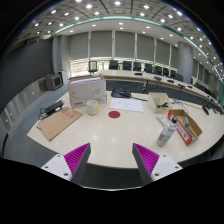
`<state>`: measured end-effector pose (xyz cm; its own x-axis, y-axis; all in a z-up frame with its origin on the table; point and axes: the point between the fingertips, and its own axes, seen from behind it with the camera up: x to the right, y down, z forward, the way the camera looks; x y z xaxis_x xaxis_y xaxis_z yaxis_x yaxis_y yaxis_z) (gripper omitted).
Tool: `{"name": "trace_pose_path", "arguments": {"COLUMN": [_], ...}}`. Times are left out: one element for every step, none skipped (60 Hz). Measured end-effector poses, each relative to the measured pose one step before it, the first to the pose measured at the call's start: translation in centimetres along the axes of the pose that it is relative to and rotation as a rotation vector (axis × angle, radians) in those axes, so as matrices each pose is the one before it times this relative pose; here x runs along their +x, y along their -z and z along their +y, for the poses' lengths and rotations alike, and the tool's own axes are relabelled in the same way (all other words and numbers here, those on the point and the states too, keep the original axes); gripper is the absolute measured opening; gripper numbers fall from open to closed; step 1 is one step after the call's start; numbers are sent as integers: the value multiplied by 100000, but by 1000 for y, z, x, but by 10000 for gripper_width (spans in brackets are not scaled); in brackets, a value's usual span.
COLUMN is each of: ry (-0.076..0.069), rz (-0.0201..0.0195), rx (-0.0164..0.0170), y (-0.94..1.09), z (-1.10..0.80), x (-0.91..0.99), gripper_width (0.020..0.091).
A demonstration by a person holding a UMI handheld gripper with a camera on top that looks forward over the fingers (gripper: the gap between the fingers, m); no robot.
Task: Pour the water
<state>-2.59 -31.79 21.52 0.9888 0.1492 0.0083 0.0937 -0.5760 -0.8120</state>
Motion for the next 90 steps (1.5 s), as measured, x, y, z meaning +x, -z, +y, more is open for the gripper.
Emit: {"name": "trace_pose_path", "arguments": {"ry": [-215,-221,-175,-130,-130,-170,-278,-328,-384,-404,-441,-372,-270,-154,-152,-227,-183,-113,-143,-135,-173,-162,-297,-206,-157,-155,-183,-325,-453,-458,-462,-485,-402,-337,-230,-147,-142,-185,-256,-261,-203,-242,-263,-268,-276,-185,-97,123,280,412,465,510,482,561,551,529,462,318,213,-195,-250,-125,-38,-40,-225,-378,-366,-253,-125,-38,61,36,275,190,242,273,320,408,460,527,637,722,722,670,666,691,748,811,839,829], "rz": [279,375,603,770,897,842,740,683,706,466,383,320,219,281,451,536,503,308,450,301,262,141,388,283,223,93,-3,26,53,-56,-22,60,-69,-30,21,43,128,279,410,454,338,583,384,204,-105,-221,-179,-402,-441,-461,-171,-127,29,-247,-185,-113,-280,-239,-336,-206,-31,-74,-309,-375,-356,-164,115,212,362,518,394,337,136,171,101,54,82,94,247,339,425,508,482,547,655,703,645,533,595,482], "rx": [250,237,110,-54,-233,-392,-369,-146,243,56,-165,-294,-182,-15,133,251,315,225,706,613,622,533,998,725,607,478,367,424,566,480,745,829,501,361,381,510,623,728,597,483,191,489,465,560,642,597,601,497,443,491,504,488,435,510,441,292,186,196,276,437,252,111,-103,0,-50,-111,-60,-15,-117,-132,-323,-113,-265,-160,-255,-273,-282,-53,76,95,39,-38,43,142,218,197,153,84,45,-32], "y": [-273,-318,-341,-373,-408,-413,-383,-434,-1781,-424,-445,-488,-463,-480,-477,-451,-509,825,-1818,-491,-550,806,-1816,-542,-563,-581,-580,-567,-574,703,-578,-1834,-568,-547,-569,-591,-562,-556,-564,-589,651,-1726,-495,-432,-457,-482,-453,-411,-370,-665,-245,-205,-190,-225,-223,-182,-179,-138,-123,-219,-16,-19,5,-9,-8,15,31,13,13,-5,11,23,19,31,22,29,13,13,31,40,30,-33,9,18,7,-13,-36,-37,-44,-30], "z": [328,313,362,397,417,468,433,340,444,312,347,346,319,263,251,181,188,-20,225,57,52,-181,113,-35,-33,-12,-43,-57,-104,-352,-142,140,-74,-76,-71,-89,-109,-119,-82,-68,-364,311,-68,-76,-101,-75,-103,-72,-61,-51,-51,-85,-180,-100,-64,-63,-31,-41,-62,-67,-83,-58,5,-2,21,27,11,-16,1,-4,37,-24,36,-40,-14,-20,-28,-99,-142,-165,-183,-160,-244,-295,-326,-339,-351,-378,-407,-436], "x": [1149,1101,1094,1115,1104,1060,909,966,292,873,854,826,811,837,865,807,850,1450,59,710,702,1336,-50,650,636,571,531,507,465,1140,395,-343,319,310,315,287,302,279,320,344,1019,-485,216,149,92,91,59,-35,-33,359,-157,-113,-230,-127,-72,-78,-110,-79,-120,101,-27,-52,-69,-87,-59,-36,33,64,85,112,81,45,-27,15,-26,-62,-57,-27,-24,-5,21,-27,-1,21,16,37,5,96,-103,-129], "gripper_width": [862,861,863,861,860,863,864,866,870,871,874,870,870,869,868,868,868,868,867,867,866,865,866,866,863,865,869,866,868,869,867,867,866,867,866,867,867,866,869,866,867,865,863,860,854,849,839,832,819,800,782,763,746,727,711,688,661,625,582,568,567,558,546,538,524,513,512,493,488,473,466,457,447,446,434,434,434,434,434,433,433,433,433,433,433,433,432,434,433,433]}}
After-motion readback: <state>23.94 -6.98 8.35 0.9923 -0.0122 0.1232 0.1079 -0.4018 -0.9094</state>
